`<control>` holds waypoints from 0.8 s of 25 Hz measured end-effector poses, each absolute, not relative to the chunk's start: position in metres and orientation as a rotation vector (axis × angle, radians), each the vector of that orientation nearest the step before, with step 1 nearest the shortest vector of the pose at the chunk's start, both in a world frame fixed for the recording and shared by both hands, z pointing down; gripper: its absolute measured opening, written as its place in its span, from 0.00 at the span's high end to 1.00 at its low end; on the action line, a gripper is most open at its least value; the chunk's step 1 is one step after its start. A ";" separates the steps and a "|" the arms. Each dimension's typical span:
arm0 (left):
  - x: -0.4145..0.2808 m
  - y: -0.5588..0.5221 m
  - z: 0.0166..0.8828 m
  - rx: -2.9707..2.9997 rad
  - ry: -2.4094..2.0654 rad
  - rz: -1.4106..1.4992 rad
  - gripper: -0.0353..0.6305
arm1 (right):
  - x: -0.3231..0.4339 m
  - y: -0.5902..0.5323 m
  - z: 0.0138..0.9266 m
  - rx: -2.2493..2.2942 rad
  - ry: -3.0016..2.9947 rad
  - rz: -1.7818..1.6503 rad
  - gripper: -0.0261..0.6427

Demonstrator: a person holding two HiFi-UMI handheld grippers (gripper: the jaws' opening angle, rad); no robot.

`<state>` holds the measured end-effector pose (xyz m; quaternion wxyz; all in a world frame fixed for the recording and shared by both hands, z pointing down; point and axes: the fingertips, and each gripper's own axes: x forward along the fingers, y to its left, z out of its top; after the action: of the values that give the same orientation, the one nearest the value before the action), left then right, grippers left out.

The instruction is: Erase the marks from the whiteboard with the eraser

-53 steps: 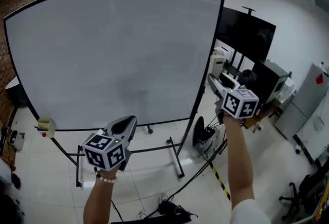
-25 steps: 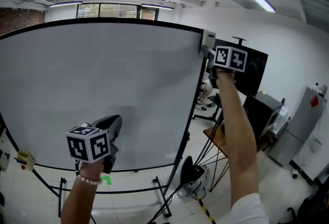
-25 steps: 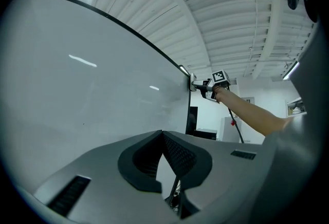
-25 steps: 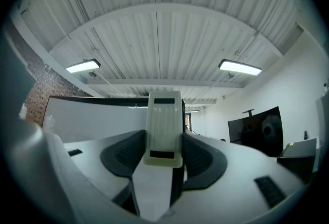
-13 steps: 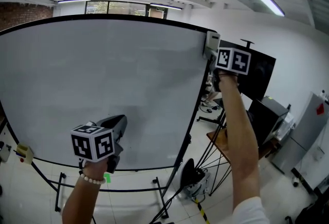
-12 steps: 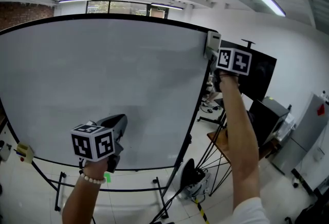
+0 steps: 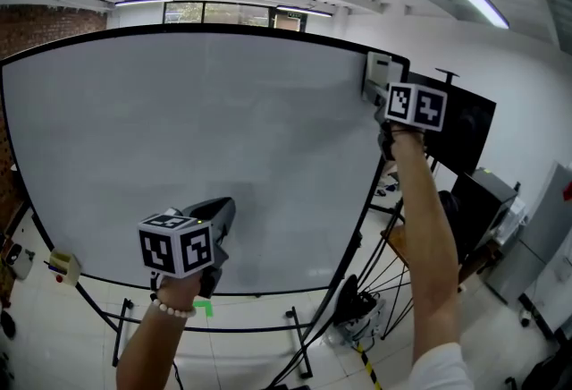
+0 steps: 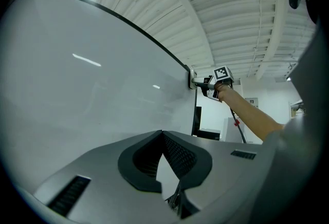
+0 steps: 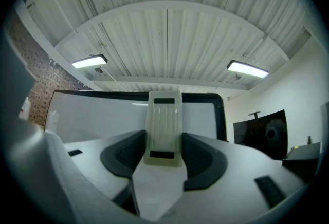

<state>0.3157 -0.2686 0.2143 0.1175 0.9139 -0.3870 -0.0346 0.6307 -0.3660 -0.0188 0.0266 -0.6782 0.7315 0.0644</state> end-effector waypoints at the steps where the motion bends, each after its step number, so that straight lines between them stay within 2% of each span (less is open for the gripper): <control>1: 0.306 -0.268 0.214 2.672 -1.134 -0.101 0.95 | 0.620 -0.366 -0.019 -2.086 2.267 0.192 0.59; 20: 0.041 -0.259 0.213 2.593 -1.203 -0.192 0.95 | 0.361 -0.378 -0.020 -2.104 2.268 0.197 0.59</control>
<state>0.0405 -0.2591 0.2128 0.1377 0.8965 -0.4159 -0.0663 0.3606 -0.3776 -0.0202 0.0210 -0.6786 0.7315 0.0635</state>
